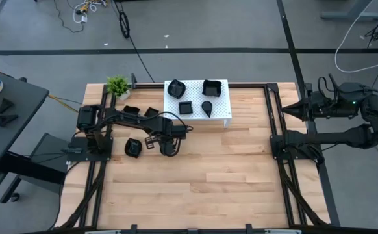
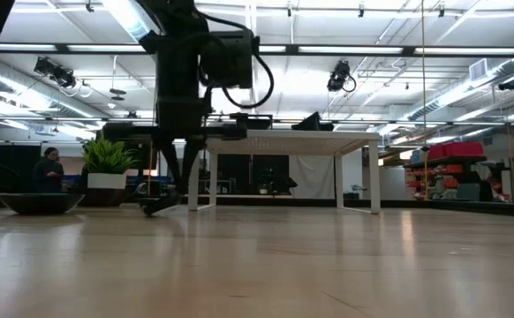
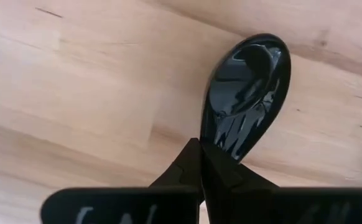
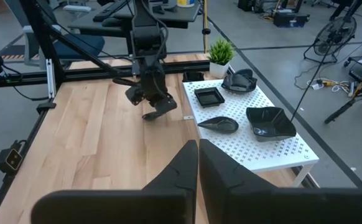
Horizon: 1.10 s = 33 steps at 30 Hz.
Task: Pick & Place Mini shaped plates
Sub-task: Stack the drop-shaped plate on top of the drop-shaped plate on the shelf
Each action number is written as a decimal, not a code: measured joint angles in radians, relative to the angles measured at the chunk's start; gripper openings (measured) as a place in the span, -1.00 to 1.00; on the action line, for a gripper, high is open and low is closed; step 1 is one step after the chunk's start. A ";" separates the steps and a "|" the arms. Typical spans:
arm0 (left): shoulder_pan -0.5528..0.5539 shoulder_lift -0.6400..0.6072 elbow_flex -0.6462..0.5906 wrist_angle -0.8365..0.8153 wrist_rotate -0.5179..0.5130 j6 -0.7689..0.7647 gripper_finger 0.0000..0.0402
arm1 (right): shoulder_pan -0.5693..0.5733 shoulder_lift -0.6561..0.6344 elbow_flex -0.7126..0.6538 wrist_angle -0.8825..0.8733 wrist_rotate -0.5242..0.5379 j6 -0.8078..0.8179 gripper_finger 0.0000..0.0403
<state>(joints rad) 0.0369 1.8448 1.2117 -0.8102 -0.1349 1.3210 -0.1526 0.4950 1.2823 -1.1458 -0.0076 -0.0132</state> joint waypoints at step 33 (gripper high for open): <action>0.006 -0.159 0.222 0.097 0.291 -0.528 -0.98 | 0.000 0.000 0.000 0.000 0.000 0.000 -0.90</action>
<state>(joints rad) 0.0433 1.6860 1.4335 -0.7128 0.1561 0.7928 -0.1528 0.4953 1.2823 -1.1454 -0.0078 -0.0132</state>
